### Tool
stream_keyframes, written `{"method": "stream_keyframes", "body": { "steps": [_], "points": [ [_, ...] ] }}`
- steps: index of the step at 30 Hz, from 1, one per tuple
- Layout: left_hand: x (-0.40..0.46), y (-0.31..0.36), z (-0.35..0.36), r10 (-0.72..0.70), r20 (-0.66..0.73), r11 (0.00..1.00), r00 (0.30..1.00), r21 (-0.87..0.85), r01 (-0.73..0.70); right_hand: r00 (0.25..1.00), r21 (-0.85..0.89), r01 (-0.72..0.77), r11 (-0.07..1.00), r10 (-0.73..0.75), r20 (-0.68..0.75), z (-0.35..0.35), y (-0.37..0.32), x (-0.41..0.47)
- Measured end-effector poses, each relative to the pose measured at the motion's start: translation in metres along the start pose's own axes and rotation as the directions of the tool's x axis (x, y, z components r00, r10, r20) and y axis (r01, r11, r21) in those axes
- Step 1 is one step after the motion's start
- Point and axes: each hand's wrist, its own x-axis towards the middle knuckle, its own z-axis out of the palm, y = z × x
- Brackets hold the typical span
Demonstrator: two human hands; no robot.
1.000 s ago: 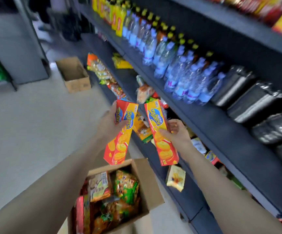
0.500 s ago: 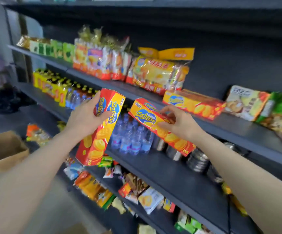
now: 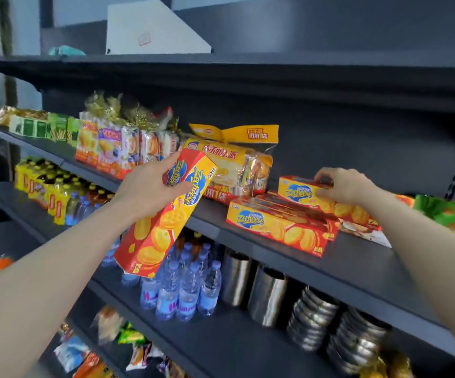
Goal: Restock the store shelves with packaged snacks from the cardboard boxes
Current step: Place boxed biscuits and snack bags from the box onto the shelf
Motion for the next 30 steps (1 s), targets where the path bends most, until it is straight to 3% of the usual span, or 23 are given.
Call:
{"method": "stream_keyframes", "body": {
  "steps": [13,17,20,24,26,30],
  "points": [
    [0.060,0.004,0.043,-0.052,0.034,0.999,0.998,-0.002,0.052,0.998,-0.043,0.039,0.998,-0.037,0.045,0.086,0.011,0.119],
    [0.071,0.017,0.048,-0.042,0.064,0.998,0.997,-0.040,0.044,0.995,-0.002,0.097,0.995,-0.097,-0.037,0.078,0.004,0.114],
    [0.086,0.033,0.047,-0.006,0.073,0.994,0.997,-0.107,0.014,0.974,0.139,0.201,0.970,-0.182,-0.138,0.059,-0.009,0.102],
    [0.109,0.064,0.046,0.084,0.031,0.980,0.996,-0.184,-0.077,0.949,0.346,0.314,0.884,-0.295,-0.109,0.034,-0.027,0.081],
    [0.120,0.082,0.044,0.116,0.017,0.979,0.993,-0.171,-0.112,0.939,0.449,0.334,0.829,-0.331,-0.089,0.027,-0.034,0.071],
    [0.134,0.115,0.045,0.263,0.045,0.965,0.964,-0.038,-0.261,0.933,0.580,0.359,0.731,-0.299,-0.201,0.015,-0.035,0.058]
  ]
}}
